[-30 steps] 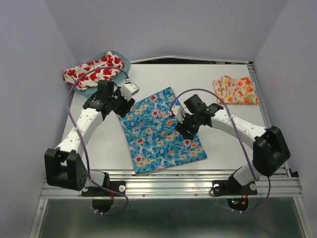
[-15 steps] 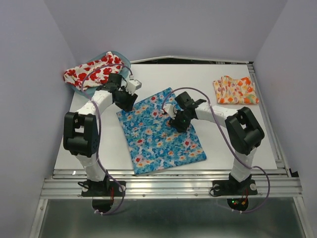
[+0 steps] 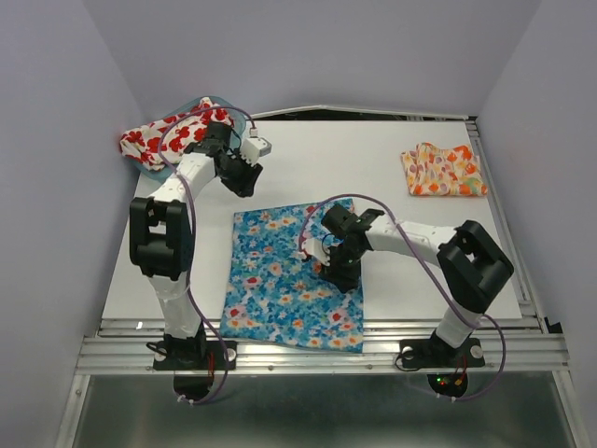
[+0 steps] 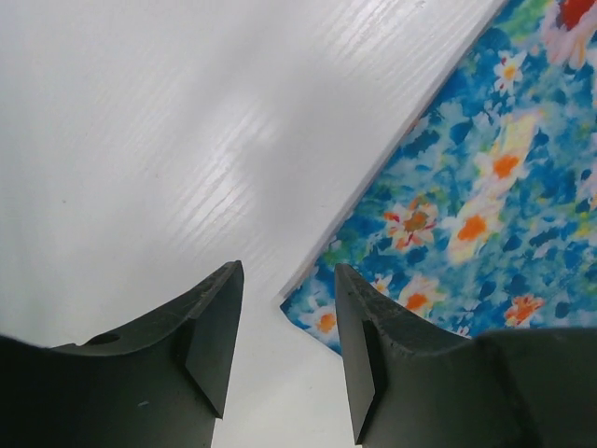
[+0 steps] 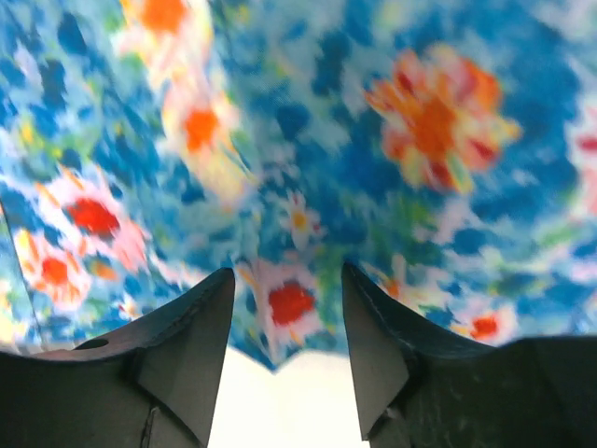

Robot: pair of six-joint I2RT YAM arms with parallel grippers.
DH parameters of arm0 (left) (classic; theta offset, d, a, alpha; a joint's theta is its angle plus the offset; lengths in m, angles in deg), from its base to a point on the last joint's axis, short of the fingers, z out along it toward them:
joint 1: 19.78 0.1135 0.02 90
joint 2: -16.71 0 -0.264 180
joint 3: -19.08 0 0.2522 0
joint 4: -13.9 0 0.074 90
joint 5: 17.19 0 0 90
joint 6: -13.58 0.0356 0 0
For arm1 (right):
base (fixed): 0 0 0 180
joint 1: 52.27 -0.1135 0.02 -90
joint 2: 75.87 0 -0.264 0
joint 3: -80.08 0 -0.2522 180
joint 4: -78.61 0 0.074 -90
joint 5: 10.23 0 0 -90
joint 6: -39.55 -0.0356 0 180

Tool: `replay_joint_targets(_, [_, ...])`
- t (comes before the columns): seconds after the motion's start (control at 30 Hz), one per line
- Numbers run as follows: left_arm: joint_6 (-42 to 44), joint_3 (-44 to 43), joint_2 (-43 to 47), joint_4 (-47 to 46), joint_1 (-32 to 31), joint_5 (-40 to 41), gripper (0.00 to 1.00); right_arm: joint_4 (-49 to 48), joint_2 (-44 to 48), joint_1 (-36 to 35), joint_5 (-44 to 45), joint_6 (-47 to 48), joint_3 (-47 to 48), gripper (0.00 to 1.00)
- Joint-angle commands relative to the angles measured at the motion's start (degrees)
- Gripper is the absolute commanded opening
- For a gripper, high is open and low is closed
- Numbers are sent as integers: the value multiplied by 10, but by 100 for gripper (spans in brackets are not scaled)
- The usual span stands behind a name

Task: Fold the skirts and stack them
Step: Flatten the skirt out, then fold the skirt

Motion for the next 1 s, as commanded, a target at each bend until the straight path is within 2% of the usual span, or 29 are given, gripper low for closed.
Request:
replay_joint_targets(0.0, [50,-37,-10,68,8,-47,55,51,22,55,-3,-5,108,59])
replay_joint_targets(0.17, [83,-36,-19,91,21,-75,55,52,-35,157,8,26,265,62])
replay_joint_targets(0.27, [99,-40,-28,98,29,-71,54,52,-106,217,10,40,357,61])
replay_joint_targets(0.5, [116,-54,-47,109,38,-70,53,51,-238,238,11,81,489,59])
replay_joint_targets(0.73, [119,-29,-43,98,53,-75,53,39,-311,244,1,107,535,62])
replay_joint_targets(0.97, [126,-9,-46,91,64,-67,56,82,-333,244,-33,150,510,61])
